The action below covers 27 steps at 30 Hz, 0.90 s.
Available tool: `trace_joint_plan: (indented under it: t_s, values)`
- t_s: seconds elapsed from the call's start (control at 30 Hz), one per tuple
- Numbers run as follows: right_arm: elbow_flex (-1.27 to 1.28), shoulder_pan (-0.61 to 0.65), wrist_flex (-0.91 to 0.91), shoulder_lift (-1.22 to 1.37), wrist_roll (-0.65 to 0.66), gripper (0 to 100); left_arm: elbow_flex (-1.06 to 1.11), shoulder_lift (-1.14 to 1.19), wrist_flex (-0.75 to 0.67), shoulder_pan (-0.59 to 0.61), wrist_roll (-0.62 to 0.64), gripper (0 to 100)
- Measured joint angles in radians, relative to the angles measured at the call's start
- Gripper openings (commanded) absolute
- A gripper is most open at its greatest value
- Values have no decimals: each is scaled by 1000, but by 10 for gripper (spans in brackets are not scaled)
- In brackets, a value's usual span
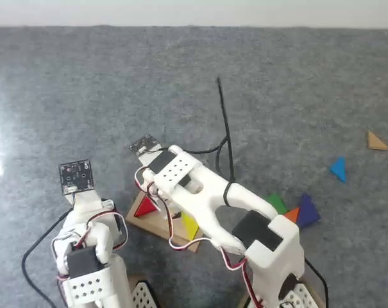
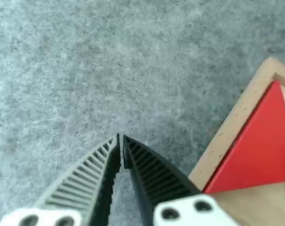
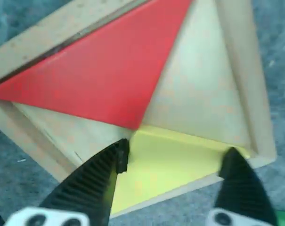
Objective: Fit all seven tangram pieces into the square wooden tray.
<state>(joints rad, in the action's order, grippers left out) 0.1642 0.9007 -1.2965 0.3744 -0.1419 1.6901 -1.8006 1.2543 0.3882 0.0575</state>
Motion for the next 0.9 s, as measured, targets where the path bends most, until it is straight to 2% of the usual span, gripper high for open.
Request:
trace_joint_plan:
  t_s: [0.2,0.4,0.53,0.8,0.9]
  values:
    - [-2,-57,-8,-5,129,146,0,0,0,0,0,13]
    - [-15,-196,-6,-2,445,121,0,0,0,0,0,13]
    - [-23,-293,-2,3,601,122,0,0,0,0,0,13]
    - [-115,-319,6,32,710,119,0,0,0,0,0,13]
    - [-138,-322,64,37,776,118,0,0,0,0,0,13]
